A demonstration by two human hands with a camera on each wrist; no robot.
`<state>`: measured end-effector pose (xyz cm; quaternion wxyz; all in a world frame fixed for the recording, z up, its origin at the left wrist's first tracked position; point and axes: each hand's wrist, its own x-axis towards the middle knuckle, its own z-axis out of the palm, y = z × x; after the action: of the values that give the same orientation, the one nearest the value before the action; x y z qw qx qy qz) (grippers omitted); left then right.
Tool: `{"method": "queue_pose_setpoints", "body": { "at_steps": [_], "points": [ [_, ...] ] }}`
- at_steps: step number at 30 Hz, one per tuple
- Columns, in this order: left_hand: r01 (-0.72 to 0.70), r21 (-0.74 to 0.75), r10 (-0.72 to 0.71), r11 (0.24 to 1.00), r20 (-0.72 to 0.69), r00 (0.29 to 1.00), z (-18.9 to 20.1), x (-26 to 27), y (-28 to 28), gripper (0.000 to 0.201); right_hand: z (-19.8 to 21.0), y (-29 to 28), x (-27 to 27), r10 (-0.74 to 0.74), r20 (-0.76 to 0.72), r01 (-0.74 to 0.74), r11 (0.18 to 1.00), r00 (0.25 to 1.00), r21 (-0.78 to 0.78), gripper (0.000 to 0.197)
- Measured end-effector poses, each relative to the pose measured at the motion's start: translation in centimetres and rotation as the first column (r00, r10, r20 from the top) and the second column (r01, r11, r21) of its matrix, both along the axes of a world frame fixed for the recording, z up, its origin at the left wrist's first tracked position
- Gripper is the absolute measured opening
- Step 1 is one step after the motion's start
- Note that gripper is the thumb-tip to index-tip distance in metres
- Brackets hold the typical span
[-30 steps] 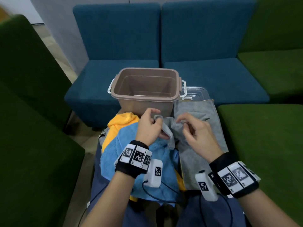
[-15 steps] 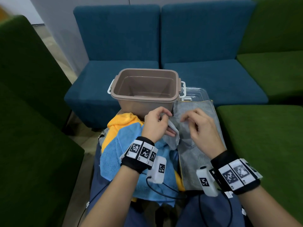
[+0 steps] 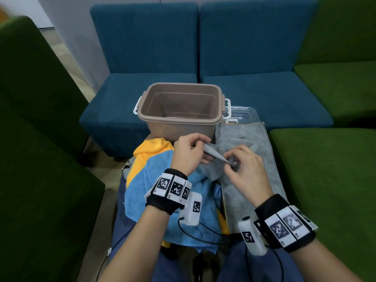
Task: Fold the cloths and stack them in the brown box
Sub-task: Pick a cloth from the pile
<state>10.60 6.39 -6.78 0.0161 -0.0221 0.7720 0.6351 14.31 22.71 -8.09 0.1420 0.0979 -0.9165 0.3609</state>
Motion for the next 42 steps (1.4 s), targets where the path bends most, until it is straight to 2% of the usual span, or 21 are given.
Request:
{"method": "queue_pose_setpoints", "body": {
  "at_steps": [2, 3, 4, 5, 6, 9, 12, 14, 16, 17, 19, 21, 23, 26, 28, 30, 32, 34, 36, 40, 42],
  "points": [
    [-0.022, -0.216, 0.006, 0.976, -0.074, 0.997, -0.4, 0.0, -0.4, 0.026, -0.2, 0.4, 0.0, -0.013, -0.018, 0.013, 1.000, 1.000, -0.005, 0.011],
    [-0.029, -0.396, -0.018, 0.918, -0.113, 0.993, -0.6, 0.0, -0.7, 0.023, -0.2, 0.6, 0.1, -0.017, -0.027, 0.016, 1.000, 0.999, -0.010, 0.010],
    [-0.020, -0.565, -0.054, 0.825, -0.113, 0.992, -0.8, 0.1, -0.9, 0.020, -0.2, 0.8, 0.1, -0.016, -0.035, 0.015, 1.000, 0.999, -0.017, 0.010],
    [0.006, -0.684, -0.093, 0.730, -0.090, 0.992, -1.0, 0.4, -1.1, 0.018, -0.3, 0.9, 0.1, -0.011, -0.044, 0.010, 1.000, 0.999, -0.027, 0.011],
    [0.050, -0.740, -0.143, 0.670, -0.062, 0.988, -1.3, 0.6, -1.2, 0.018, -0.3, 1.0, 0.2, -0.003, -0.053, 0.001, 0.999, 0.999, -0.036, 0.011],
    [0.187, -0.769, -0.348, 0.611, -0.050, 0.936, -2.2, 1.1, -1.4, 0.034, -0.2, 1.1, 0.3, 0.046, -0.075, -0.050, 0.997, 0.996, -0.051, 0.014],
    [0.317, -0.842, -0.506, 0.437, 0.061, 0.860, -2.3, 1.3, -1.0, 0.045, 0.4, 1.1, 0.2, 0.121, -0.096, -0.127, 0.990, 0.988, -0.063, 0.017],
    [0.364, -0.874, -0.476, 0.323, 0.183, 0.860, -1.9, 0.9, -1.1, 0.047, 1.5, 1.3, -0.1, 0.176, -0.122, -0.185, 0.981, 0.977, -0.061, 0.021],
    [0.384, -0.878, -0.375, 0.287, 0.266, 0.888, -1.1, 0.0, -1.7, 0.056, 2.8, 2.0, -0.9, 0.173, -0.181, -0.186, 0.981, 0.968, -0.056, 0.022],
    [0.371, -0.872, -0.336, 0.319, 0.262, 0.905, -0.6, -0.5, -2.1, 0.055, 3.4, 2.5, -1.4, 0.147, -0.215, -0.163, 0.985, 0.965, -0.060, 0.022],
    [0.259, -0.867, -0.303, 0.425, 0.134, 0.944, 0.5, -1.4, -2.9, 0.048, 4.2, 3.5, -3.0, 0.088, -0.269, -0.112, 0.991, 0.959, -0.074, 0.022],
    [0.141, -0.876, -0.312, 0.462, -0.012, 0.950, 1.4, -1.8, -3.3, 0.042, 4.7, 4.3, -4.5, 0.052, -0.286, -0.076, 0.994, 0.957, -0.075, 0.021],
    [0.084, -0.863, -0.335, 0.499, -0.103, 0.937, 1.7, -2.0, -3.4, 0.044, 5.1, 4.7, -5.5, 0.025, -0.297, -0.045, 0.997, 0.955, -0.061, 0.019],
    [0.123, -0.791, -0.431, 0.599, -0.189, 0.882, 1.8, -2.3, -3.7, 0.039, 6.5, 4.7, -6.2, -0.049, -0.353, 0.007, 0.993, 0.934, -0.119, 0.014],
    [0.114, -0.725, -0.446, 0.679, -0.284, 0.848, 2.4, -2.6, -3.8, 0.033, 8.0, 4.7, -6.4, -0.125, -0.414, 0.047, 0.980, 0.901, -0.194, 0.009],
    [0.009, -0.630, -0.374, 0.776, -0.449, 0.811, 4.1, -2.8, -3.6, 0.031, 9.8, 4.7, -6.7, -0.192, -0.489, 0.081, 0.968, 0.851, -0.239, 0.006],
    [-0.133, -0.529, -0.275, 0.838, -0.619, 0.736, 6.7, -3.0, -3.5, 0.036, 11.4, 4.6, -7.0, -0.246, -0.534, 0.116, 0.957, 0.809, -0.265, 0.001],
    [-0.205, -0.418, -0.184, 0.885, -0.719, 0.670, 9.1, -3.3, -3.4, 0.039, 12.7, 4.4, -7.5, -0.280, -0.522, 0.148, 0.949, 0.806, -0.280, 0.004],
    [-0.237, -0.335, -0.117, 0.912, -0.766, 0.632, 11.0, -3.5, -3.3, 0.033, 13.7, 4.1, -7.7, -0.293, -0.507, 0.153, 0.941, 0.811, -0.301, 0.006],
    [-0.267, -0.241, -0.047, 0.933, -0.818, 0.574, 13.4, -3.5, -3.3, 0.032, 15.0, 3.2, -7.3, -0.247, -0.592, -0.001, 0.923, 0.768, -0.386, 0.006],
    [-0.276, -0.251, -0.058, 0.928, -0.827, 0.560, 14.1, -3.6, -3.6, 0.034, 15.3, 3.3, -7.2, -0.231, -0.583, 0.001, 0.930, 0.779, -0.367, 0.007]
  ]
}}
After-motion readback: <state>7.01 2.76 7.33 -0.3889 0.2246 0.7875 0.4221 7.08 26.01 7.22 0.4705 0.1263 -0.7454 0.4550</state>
